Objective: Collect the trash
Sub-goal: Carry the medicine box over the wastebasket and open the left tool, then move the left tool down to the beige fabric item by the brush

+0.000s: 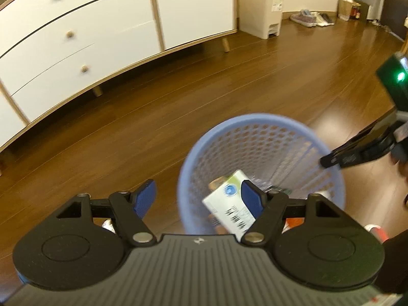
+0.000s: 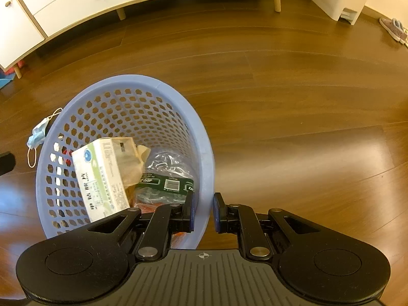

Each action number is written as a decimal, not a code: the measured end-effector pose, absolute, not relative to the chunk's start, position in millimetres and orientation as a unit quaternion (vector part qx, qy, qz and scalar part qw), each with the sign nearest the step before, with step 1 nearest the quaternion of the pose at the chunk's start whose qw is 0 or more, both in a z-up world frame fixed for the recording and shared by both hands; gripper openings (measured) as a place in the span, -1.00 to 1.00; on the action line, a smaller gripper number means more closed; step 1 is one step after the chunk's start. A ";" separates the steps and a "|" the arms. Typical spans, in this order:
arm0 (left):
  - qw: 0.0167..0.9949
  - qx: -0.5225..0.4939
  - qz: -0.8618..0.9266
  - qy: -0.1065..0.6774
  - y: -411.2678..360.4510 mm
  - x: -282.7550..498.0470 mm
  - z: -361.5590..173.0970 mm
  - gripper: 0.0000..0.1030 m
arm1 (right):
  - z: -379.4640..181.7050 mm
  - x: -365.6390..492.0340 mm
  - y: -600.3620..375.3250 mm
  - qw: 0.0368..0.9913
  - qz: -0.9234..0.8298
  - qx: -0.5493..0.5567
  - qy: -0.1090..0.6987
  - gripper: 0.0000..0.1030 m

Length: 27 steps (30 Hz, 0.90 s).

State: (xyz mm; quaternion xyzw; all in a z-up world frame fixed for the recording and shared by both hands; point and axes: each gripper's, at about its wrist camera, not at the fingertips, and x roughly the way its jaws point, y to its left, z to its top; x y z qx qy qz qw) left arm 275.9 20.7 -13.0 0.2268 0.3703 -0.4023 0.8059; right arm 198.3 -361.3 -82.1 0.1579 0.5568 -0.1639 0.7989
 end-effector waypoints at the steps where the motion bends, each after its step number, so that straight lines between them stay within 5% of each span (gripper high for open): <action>1: 0.808 0.229 -0.396 0.372 25.8 277.9 -15.0 0.35 | -82.0 199.0 -361.4 0.800 -0.164 0.156 0.556 -0.80; 27: 0.828 0.211 -0.242 0.459 141.6 330.4 -76.6 0.35 | -86.5 203.0 -349.5 0.799 -0.185 0.098 0.564 -0.80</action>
